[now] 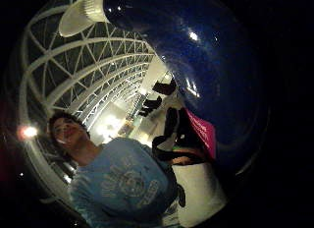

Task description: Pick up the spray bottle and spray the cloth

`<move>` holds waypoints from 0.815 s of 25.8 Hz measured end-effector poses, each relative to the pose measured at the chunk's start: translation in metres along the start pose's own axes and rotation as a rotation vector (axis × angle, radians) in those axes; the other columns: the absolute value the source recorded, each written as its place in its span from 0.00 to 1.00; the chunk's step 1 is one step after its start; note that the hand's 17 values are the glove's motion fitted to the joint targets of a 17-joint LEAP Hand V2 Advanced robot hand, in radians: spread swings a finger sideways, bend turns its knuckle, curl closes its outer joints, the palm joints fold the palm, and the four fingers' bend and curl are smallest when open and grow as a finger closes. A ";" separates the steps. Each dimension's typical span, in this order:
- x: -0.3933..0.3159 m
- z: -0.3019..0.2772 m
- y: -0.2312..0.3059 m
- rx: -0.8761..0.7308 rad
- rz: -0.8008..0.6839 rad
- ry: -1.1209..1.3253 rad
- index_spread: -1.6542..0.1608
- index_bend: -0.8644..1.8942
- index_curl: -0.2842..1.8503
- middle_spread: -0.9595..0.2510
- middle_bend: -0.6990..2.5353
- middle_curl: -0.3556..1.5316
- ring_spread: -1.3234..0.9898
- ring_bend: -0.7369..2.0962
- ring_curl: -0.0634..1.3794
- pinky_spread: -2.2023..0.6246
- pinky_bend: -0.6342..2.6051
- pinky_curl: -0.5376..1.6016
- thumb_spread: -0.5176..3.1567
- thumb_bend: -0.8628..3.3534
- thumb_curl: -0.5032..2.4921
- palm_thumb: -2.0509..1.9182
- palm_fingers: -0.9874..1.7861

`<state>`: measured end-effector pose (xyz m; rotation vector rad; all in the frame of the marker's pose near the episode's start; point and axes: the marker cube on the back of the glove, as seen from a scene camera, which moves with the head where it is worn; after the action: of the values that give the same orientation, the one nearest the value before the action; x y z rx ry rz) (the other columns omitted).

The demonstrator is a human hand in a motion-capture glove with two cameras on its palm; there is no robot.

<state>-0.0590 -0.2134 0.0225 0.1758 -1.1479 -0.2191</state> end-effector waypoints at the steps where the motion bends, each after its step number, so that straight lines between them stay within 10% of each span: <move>1: 0.007 0.009 -0.004 -0.017 -0.007 0.000 0.73 0.33 0.15 0.78 0.37 0.42 0.59 0.55 0.32 0.86 0.37 0.41 0.40 0.20 0.34 0.71 0.57; 21: 0.012 -0.010 0.036 0.030 0.144 0.343 0.72 0.37 0.19 0.78 0.33 0.39 0.59 0.47 0.27 0.86 0.34 0.41 0.41 0.19 0.32 0.69 0.47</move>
<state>-0.0421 -0.1814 0.0385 0.1493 -0.8189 -0.0408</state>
